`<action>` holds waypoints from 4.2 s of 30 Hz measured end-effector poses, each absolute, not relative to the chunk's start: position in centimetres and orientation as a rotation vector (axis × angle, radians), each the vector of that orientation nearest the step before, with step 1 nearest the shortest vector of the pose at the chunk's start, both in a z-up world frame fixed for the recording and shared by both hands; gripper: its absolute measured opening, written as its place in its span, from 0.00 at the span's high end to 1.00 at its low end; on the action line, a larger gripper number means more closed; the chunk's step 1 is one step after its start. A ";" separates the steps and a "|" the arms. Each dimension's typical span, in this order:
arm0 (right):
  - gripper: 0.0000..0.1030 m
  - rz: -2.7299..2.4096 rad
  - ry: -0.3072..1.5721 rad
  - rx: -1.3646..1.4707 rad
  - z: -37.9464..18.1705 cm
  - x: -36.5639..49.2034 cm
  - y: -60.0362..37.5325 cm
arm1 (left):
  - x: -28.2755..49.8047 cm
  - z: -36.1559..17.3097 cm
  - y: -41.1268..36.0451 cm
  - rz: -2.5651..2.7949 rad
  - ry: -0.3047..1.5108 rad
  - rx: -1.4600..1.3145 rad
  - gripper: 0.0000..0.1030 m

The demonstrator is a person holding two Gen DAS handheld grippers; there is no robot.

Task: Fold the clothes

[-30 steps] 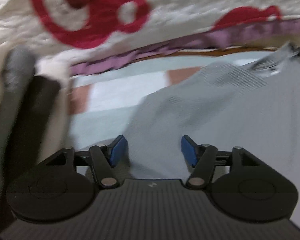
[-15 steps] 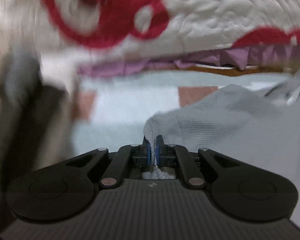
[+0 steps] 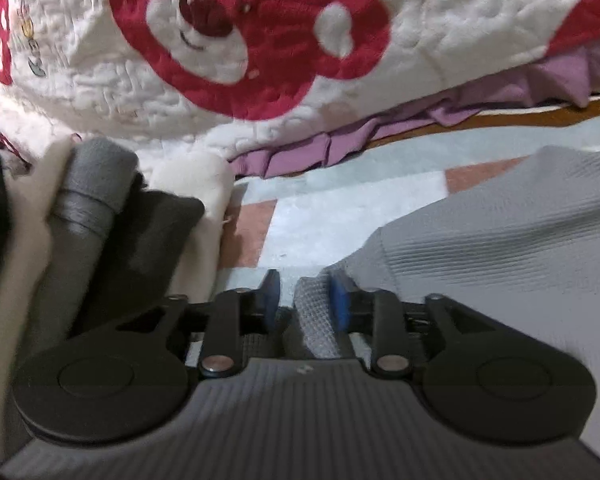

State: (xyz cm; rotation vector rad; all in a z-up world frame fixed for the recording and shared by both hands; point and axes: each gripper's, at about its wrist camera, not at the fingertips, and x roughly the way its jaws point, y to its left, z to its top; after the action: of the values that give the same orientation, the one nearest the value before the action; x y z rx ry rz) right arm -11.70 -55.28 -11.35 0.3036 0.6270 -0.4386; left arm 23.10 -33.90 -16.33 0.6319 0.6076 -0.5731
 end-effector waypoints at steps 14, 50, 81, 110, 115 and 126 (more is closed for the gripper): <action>0.43 -0.413 0.767 0.402 -12.9 -20.8 -41.7 | 7.8 -10.6 -32.7 -0.928 0.749 0.479 0.51; 0.97 -0.643 0.582 0.064 -10.6 -28.1 -43.7 | -5.1 -13.4 -33.6 -1.401 0.818 0.439 0.46; 0.94 -0.715 0.449 0.778 -16.8 -30.3 -56.4 | -3.3 -14.8 -33.6 -1.282 0.861 0.446 0.45; 0.41 -0.911 0.274 1.104 -16.7 -39.0 -59.5 | -1.5 -15.4 -31.7 -1.246 0.877 0.413 0.41; 0.41 -0.718 0.388 1.139 -17.0 -36.7 -54.0 | -1.8 -15.3 -31.9 -1.246 0.882 0.402 0.41; 0.97 -0.772 0.272 0.859 -14.7 -36.1 -53.3 | -1.1 -15.3 -30.6 -1.220 0.892 0.400 0.41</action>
State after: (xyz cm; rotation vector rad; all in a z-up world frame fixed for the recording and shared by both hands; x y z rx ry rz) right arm -36.15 -53.35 -14.65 0.8586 0.2719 -0.7721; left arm -1.15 -30.65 -15.31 0.3996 0.8918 -1.2201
